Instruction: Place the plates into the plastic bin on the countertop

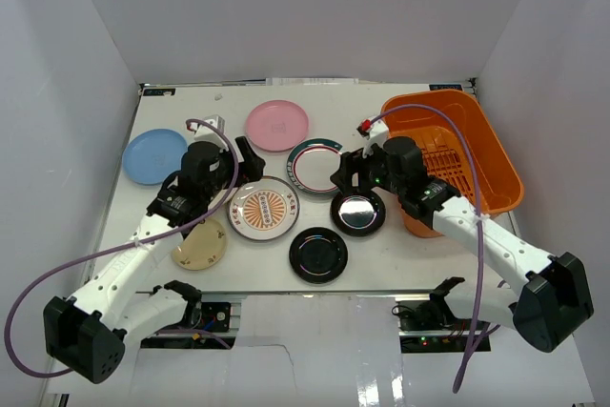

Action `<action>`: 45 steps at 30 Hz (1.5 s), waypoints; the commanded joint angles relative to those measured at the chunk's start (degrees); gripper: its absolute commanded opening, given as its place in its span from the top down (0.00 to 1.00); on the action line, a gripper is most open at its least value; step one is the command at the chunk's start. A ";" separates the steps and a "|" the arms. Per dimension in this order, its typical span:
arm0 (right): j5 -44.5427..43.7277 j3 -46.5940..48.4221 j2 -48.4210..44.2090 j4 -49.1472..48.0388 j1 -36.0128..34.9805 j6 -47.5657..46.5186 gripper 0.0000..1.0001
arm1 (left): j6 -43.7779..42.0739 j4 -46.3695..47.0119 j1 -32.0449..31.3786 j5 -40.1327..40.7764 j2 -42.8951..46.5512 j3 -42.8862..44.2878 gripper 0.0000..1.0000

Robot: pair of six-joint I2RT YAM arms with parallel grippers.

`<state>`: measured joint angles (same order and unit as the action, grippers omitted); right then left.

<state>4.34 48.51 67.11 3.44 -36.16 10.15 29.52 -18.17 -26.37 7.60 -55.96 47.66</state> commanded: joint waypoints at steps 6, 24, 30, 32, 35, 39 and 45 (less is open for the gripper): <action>3.75 -1.05 -2.78 -7.40 -0.14 0.83 0.23 | 3.26 -3.36 0.00 9.51 -2.75 6.57 0.02; -10.30 26.97 32.43 -5.20 -0.05 1.89 0.31 | 17.50 10.60 46.22 -12.96 -1.07 -11.97 0.02; -16.63 45.16 49.39 -3.18 1.27 2.76 0.21 | 20.93 12.90 47.20 -4.99 -6.69 -10.40 0.11; -16.91 50.25 53.63 0.41 1.88 3.38 0.21 | 21.02 12.81 47.20 -2.86 -8.54 -9.43 0.12; -18.05 60.10 62.76 3.58 2.94 3.73 0.21 | 22.60 15.08 47.73 -1.62 -9.96 -11.34 0.13; -17.35 67.32 68.41 4.64 4.26 4.17 0.23 | 22.51 18.53 47.99 -0.22 -11.96 -11.98 0.14; -14.29 71.90 74.12 3.86 4.78 4.87 0.29 | 21.02 15.89 49.83 1.02 -18.03 -9.96 0.14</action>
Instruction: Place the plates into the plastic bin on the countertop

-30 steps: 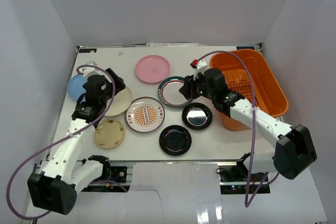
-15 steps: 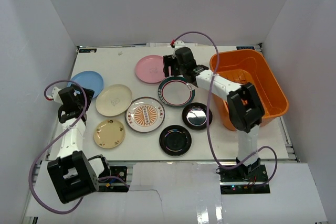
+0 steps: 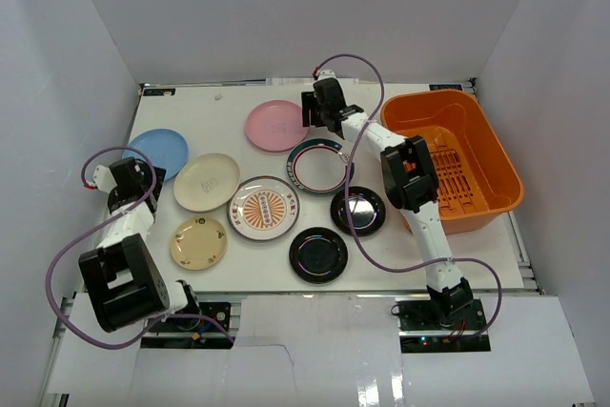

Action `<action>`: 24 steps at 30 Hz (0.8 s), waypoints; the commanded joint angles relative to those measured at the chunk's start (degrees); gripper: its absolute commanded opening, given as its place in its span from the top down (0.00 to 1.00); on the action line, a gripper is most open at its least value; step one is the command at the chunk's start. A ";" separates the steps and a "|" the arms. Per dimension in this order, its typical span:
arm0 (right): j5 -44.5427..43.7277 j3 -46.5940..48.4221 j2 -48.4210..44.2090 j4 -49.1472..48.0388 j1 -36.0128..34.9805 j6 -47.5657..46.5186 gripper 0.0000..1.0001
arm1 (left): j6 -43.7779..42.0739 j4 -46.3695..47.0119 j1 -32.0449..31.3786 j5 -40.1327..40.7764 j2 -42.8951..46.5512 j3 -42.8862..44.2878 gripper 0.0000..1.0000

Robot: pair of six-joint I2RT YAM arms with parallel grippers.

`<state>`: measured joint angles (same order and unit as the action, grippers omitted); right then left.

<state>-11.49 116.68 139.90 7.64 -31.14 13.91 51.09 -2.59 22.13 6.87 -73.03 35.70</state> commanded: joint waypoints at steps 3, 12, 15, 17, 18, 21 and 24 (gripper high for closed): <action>3.74 4.08 2.75 -2.09 -0.33 2.60 0.36 | -1.61 0.48 2.39 1.48 -4.21 3.49 0.14; 3.93 3.11 3.45 -9.39 0.02 5.07 0.75 | -3.80 4.15 5.29 -4.58 -15.28 7.18 0.15; 2.96 4.51 3.02 -11.06 0.11 5.34 0.89 | -4.86 4.53 5.47 -5.73 -19.41 9.99 0.15; 3.05 5.22 1.71 -12.20 0.46 5.51 0.92 | -5.38 4.78 5.55 -6.26 -21.00 11.83 0.18; 3.48 6.44 1.09 -13.08 0.55 5.51 0.92 | -6.00 4.96 5.47 -6.61 -22.31 12.45 0.21; 4.54 9.17 -1.81 -13.18 1.08 5.25 0.92 | -6.79 4.61 5.56 -6.61 -24.25 14.30 0.25; 4.28 7.78 -8.92 -13.26 1.52 3.94 0.92 | -6.79 4.35 5.56 -6.70 -26.45 15.27 0.32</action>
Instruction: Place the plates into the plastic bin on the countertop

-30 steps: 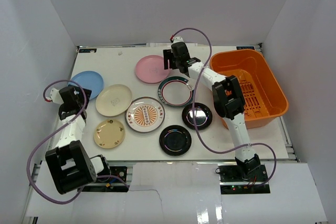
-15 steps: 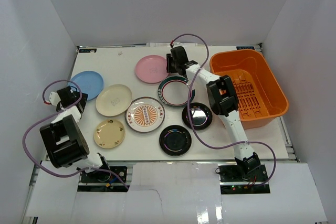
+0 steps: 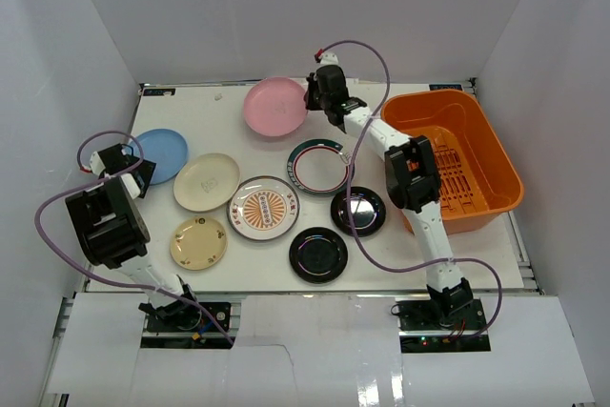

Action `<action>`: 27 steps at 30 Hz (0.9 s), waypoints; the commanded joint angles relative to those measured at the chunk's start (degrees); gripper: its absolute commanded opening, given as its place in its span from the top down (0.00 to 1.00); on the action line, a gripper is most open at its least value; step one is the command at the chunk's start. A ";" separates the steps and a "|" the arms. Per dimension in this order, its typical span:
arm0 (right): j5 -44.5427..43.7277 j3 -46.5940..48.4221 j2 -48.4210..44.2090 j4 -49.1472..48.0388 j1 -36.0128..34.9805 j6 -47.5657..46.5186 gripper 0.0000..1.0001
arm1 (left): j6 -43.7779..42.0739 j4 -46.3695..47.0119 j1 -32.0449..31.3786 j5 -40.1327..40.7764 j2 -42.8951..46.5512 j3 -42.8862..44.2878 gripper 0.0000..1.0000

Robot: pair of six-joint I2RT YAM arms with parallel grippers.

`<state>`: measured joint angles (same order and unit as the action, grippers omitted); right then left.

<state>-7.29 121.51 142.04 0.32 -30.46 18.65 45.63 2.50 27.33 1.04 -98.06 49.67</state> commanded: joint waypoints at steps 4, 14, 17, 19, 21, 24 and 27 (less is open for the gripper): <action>-4.65 -15.00 -29.03 -8.31 3.20 -3.36 0.92 | -0.63 -0.74 0.35 -0.95 -3.18 1.92 0.44; -4.13 -57.85 -63.98 -8.33 25.96 2.44 0.92 | 1.22 0.31 0.35 -0.95 -1.62 0.43 1.00; -5.46 -63.91 -67.94 -5.78 30.18 1.47 0.92 | 2.62 0.92 0.35 -3.06 3.11 0.87 1.00; -5.63 -66.92 -69.79 -5.50 33.79 1.73 0.92 | 2.98 1.71 0.27 -3.32 6.03 1.92 1.00; -6.85 -69.83 -70.67 -5.50 35.46 1.65 0.92 | 2.89 1.80 0.27 -3.94 9.98 3.32 1.00; -6.95 -70.36 -69.09 -4.72 36.61 0.68 0.92 | 4.90 0.66 -0.26 -5.43 14.03 6.49 1.00; -7.74 -70.89 -67.25 -4.10 36.79 0.24 0.92 | 4.30 0.93 -2.71 -6.13 17.71 7.89 1.00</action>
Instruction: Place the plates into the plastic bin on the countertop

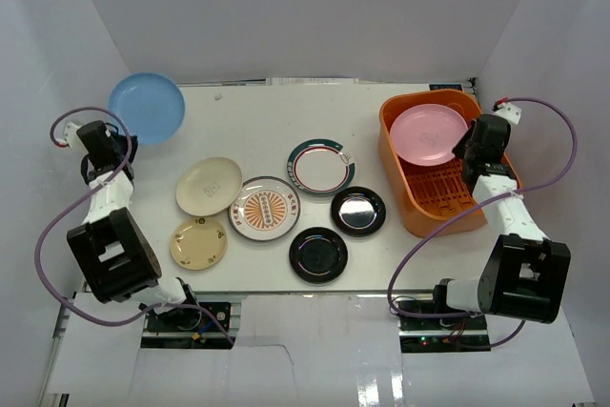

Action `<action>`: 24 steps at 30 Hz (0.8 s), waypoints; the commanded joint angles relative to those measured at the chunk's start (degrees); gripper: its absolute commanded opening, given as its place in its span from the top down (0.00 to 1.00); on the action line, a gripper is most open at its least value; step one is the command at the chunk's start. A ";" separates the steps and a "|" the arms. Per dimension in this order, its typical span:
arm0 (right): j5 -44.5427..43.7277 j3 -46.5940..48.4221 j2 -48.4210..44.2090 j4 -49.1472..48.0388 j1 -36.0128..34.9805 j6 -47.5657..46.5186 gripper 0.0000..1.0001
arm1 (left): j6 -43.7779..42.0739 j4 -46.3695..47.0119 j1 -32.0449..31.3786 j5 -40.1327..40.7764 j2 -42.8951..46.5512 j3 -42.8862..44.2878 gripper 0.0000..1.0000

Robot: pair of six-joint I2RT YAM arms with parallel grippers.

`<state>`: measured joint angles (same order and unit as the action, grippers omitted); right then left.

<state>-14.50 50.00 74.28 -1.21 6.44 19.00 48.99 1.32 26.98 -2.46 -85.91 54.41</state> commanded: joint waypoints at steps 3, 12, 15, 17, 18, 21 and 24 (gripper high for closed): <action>-0.70 -0.25 1.65 -2.39 -0.11 -0.11 0.92 | -1.17 1.58 -7.63 -4.21 8.64 4.73 1.00; 4.83 0.98 5.70 -1.16 -0.29 -0.46 0.73 | -2.14 0.96 -36.89 -5.46 10.06 9.74 1.00; 6.84 2.12 5.44 -0.29 -0.28 -0.55 0.48 | -2.94 0.35 -46.47 -3.08 7.26 13.68 1.00; 8.34 3.95 3.78 0.59 -0.28 -0.63 0.23 | -3.11 0.26 -52.78 -1.42 4.10 15.80 1.00; 9.39 5.10 3.07 1.12 -0.28 -0.64 0.20 | -3.29 0.26 -54.82 -0.97 2.86 18.33 1.00; 9.76 9.58 -2.19 4.90 -0.11 -0.55 0.21 | -3.90 -0.27 -61.59 0.70 -3.18 22.74 1.00; 10.01 14.24 -8.26 7.01 1.29 -0.02 0.39 | -4.87 -2.01 -66.26 3.49 -10.03 29.68 1.00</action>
<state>-5.67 57.23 73.49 6.09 6.50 18.85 45.25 -0.10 -36.16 -3.16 -91.74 78.50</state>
